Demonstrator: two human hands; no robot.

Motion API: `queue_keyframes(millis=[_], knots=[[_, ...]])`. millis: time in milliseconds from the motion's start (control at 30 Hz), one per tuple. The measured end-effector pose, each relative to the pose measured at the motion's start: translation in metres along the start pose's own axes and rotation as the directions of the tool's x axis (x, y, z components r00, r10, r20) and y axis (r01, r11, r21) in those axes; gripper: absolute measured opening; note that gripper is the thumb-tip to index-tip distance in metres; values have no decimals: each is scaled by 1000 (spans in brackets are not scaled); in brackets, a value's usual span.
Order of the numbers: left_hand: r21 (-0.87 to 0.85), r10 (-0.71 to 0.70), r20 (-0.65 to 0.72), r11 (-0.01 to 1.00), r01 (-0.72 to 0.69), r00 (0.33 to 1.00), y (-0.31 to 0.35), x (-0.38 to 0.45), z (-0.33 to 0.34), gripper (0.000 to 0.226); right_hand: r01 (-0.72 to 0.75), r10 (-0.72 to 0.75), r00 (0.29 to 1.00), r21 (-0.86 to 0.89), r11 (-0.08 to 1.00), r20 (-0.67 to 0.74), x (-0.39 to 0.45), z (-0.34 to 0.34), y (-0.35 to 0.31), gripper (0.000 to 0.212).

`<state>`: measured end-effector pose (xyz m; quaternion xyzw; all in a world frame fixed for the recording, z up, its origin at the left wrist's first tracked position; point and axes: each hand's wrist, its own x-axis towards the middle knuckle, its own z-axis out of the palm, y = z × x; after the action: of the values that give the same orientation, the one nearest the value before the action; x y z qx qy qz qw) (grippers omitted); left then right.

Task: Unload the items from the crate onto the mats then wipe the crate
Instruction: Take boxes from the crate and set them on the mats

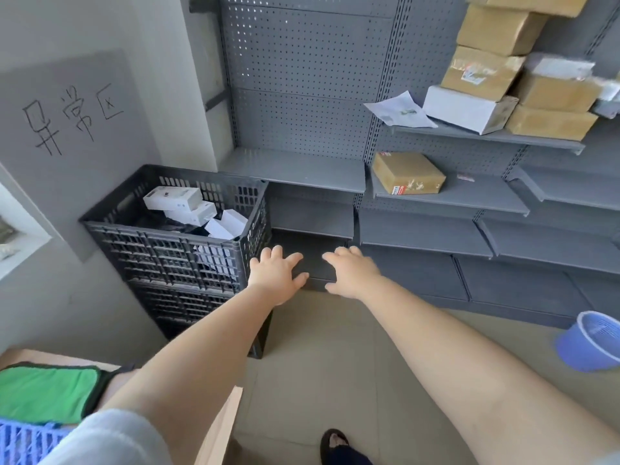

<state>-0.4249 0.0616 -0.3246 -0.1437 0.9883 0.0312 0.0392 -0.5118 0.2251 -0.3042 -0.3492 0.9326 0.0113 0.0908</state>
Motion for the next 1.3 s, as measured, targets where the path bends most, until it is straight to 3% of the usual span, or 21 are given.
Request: queue_keyframes(millis=[300,433,667,833,1067,1300], knots=[[69,-154,-126,984,164,980,-12,133,-61,57,210,-221,968,-98,973,-122,156,-104,68,67],[103,-250,-107,960,261,962,-36,168,-65,58,299,-309,943,-94,950,-126,216,-119,65,66],[115,-337,-40,934,339,941,-96,217,-48,57,433,-437,899,-87,897,-37,307,-100,23,67],[56,-400,11,915,399,916,-151,256,-38,56,454,-452,891,-73,888,45,379,-100,-13,70],[39,-541,-28,840,542,840,-263,302,-61,55,502,-500,863,-10,865,76,477,-125,-77,70],[75,-634,52,773,630,772,-324,312,-42,59,598,-591,787,16,801,177,546,-107,-140,74]])
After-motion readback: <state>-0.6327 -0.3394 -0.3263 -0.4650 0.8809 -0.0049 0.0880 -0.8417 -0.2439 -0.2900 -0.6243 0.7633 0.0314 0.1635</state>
